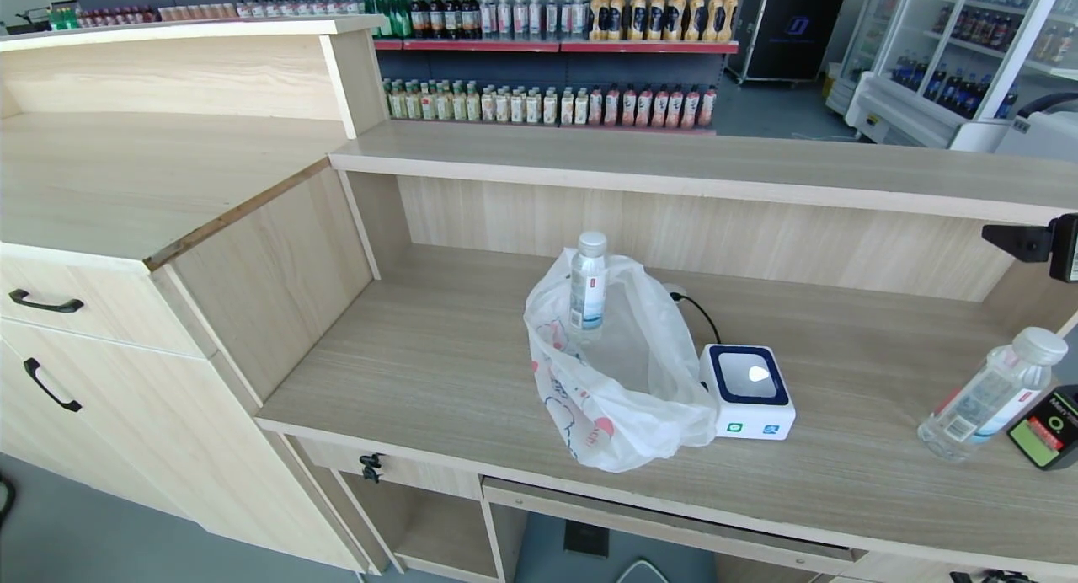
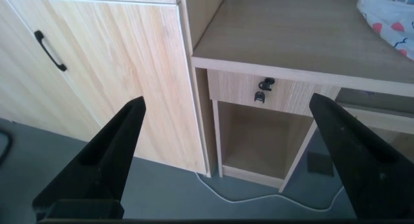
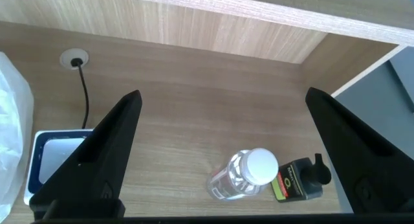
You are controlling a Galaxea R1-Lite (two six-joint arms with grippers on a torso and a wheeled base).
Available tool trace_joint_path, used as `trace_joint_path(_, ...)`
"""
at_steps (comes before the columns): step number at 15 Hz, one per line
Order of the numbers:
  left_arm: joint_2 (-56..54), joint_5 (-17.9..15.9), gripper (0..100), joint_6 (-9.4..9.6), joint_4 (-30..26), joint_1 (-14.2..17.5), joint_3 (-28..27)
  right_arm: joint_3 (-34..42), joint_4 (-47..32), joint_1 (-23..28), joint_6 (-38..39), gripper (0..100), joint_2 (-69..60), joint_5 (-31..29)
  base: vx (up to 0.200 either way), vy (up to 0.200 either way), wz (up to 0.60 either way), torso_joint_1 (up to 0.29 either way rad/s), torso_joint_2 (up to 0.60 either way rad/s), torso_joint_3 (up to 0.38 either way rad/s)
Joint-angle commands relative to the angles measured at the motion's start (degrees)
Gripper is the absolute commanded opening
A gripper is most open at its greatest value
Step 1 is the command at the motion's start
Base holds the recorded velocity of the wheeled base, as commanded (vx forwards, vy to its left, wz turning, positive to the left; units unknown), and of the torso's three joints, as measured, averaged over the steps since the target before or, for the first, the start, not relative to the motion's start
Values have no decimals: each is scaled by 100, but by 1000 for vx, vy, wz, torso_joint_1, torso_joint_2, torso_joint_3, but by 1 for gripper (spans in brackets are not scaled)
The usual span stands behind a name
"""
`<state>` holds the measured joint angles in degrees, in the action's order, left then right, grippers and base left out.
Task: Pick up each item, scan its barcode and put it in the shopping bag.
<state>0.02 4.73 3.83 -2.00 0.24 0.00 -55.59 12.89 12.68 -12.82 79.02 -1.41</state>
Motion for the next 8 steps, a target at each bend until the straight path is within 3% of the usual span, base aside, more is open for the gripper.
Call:
trace_joint_path(1, 6, 2, 100, -5, -2, 2, 0, 39, 12, 68, 8, 100, 114, 1, 0, 0, 0, 0, 0, 0)
trace_joint_path(5, 6, 2, 100, -5, -2, 2, 0, 75, 39, 130, 166, 100, 254, 10, -200, 0, 0, 8, 4, 1)
trace_joint_path(8, -2, 2, 100, 22, -2, 2, 0, 154, 39, 147, 237, 100, 254, -26, 0, 0, 0, 0, 0, 0)
